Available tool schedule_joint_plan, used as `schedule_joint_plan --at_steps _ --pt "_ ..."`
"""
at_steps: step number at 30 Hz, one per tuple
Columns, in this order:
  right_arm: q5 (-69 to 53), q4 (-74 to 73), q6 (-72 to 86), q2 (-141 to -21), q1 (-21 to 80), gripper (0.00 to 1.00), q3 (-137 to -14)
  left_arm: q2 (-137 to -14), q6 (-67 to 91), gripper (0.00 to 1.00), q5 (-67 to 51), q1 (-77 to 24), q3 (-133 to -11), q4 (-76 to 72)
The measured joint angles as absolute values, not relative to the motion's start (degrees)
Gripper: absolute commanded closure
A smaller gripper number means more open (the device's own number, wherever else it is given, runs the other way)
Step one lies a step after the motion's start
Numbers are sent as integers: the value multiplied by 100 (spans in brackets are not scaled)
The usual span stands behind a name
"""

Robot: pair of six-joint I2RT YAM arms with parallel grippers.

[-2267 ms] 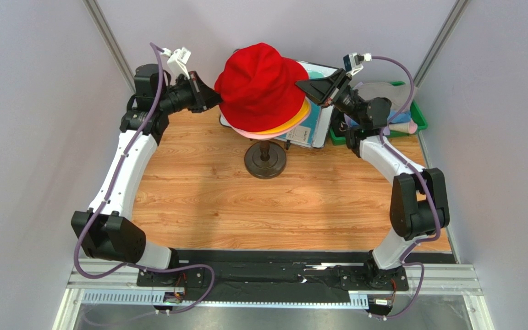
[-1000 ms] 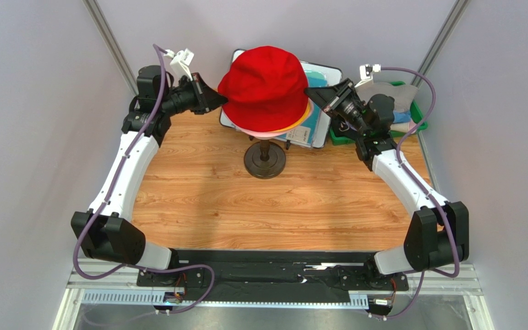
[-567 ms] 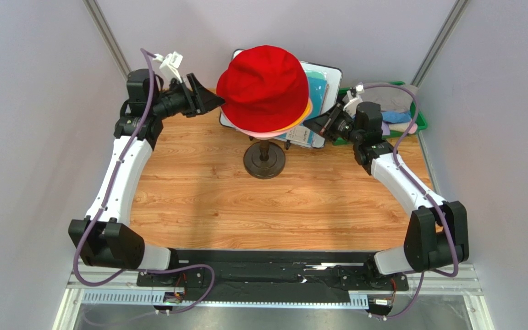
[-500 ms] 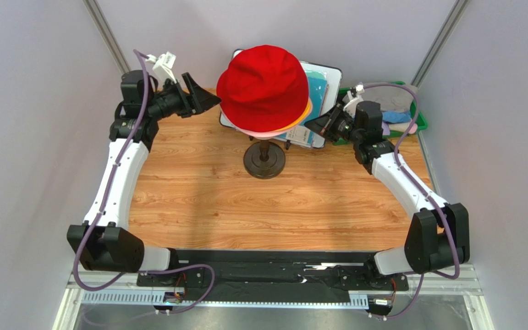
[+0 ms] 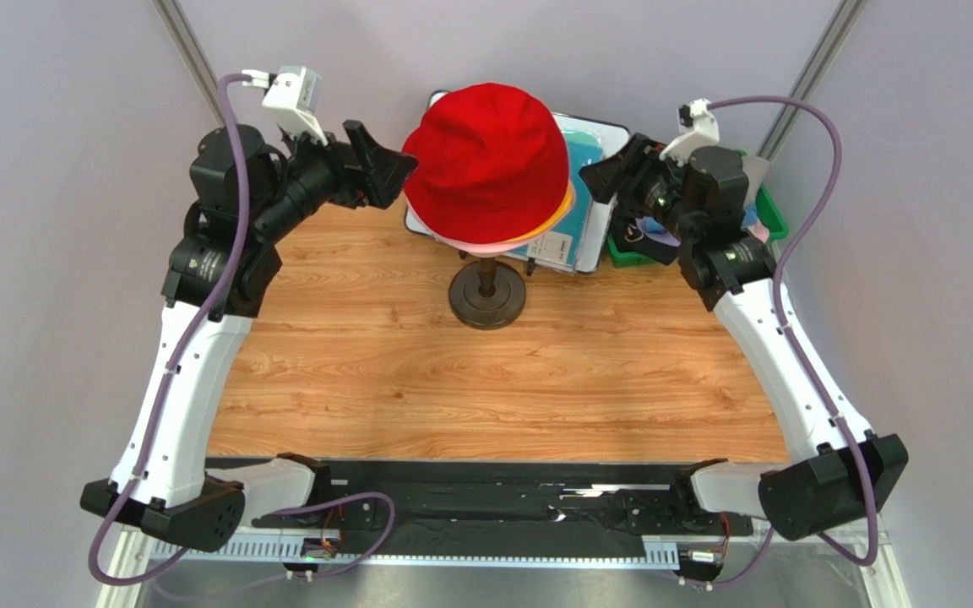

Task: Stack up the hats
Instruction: Stack the hat on the hat.

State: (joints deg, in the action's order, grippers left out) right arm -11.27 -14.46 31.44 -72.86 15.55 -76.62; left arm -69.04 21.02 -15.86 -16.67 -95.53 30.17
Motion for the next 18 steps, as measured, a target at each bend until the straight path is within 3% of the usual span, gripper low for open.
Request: schedule_joint_plan --at_steps 10,18 --pt "644 -1717 2414 -8287 2543 37 -8272 -7968 2176 9 -1544 -1841 -10370 3065" --pt "934 -1643 2071 -8132 3260 37 -7830 -8436 2283 8 -1651 -1798 -10569 3063"
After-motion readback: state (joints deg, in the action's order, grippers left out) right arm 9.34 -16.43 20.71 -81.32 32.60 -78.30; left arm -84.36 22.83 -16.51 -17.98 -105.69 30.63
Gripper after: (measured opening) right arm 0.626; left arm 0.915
